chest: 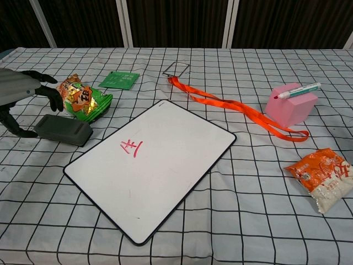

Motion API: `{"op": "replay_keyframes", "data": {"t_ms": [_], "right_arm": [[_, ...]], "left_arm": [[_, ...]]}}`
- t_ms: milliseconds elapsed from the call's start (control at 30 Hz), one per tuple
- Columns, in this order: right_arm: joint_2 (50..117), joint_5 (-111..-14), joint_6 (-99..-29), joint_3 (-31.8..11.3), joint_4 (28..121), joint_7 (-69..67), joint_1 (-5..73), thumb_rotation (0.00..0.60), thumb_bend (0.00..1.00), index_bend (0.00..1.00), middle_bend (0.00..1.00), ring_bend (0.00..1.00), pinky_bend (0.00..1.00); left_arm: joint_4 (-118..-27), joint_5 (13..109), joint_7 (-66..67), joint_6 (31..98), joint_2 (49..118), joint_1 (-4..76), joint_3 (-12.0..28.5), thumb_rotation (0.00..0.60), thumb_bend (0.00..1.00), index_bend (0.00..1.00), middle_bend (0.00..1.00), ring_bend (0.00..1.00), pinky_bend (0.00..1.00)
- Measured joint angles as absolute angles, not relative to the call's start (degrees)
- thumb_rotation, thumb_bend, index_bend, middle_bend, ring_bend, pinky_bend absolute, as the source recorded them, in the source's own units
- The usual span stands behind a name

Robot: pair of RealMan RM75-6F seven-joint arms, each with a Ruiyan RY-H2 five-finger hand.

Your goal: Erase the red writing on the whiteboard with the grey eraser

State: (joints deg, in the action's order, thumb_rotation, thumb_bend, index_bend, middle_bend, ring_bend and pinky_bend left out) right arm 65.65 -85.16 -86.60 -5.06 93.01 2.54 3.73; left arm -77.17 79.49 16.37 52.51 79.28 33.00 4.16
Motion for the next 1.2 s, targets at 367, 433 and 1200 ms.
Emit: {"op": "replay_keyframes", "data": {"t_ms": [367,433,1200], "right_arm": [[65.58,-85.02,-86.51,-5.08,93.1,2.62,3.74,0.6,0.15,0.01,0.1,0.21,0.22],[65.59,-84.98,-86.46,-5.08,93.08,2.61,3.75,0.6,0.15,0.01,0.1,0.21,0.22],[65.54,-84.74,-86.32,-5.11,93.21,2.71,3.77,0.6,0.15,0.01,0.1,0.21,0.22]], "left_arm": [[-75.47,78.87,17.86,51.82,81.01,34.11,3.26,0.6,0.18,0.33,0.33,0.0,0.0],[-75.34,78.57,18.01,51.75,81.13,34.19,3.21,0.6,0.18,0.33,0.33,0.0,0.0],[-75.93,77.16,19.85,51.52,81.68,35.76,2.82,0.6,0.22,0.38,0.36,0.0,0.0]]}}
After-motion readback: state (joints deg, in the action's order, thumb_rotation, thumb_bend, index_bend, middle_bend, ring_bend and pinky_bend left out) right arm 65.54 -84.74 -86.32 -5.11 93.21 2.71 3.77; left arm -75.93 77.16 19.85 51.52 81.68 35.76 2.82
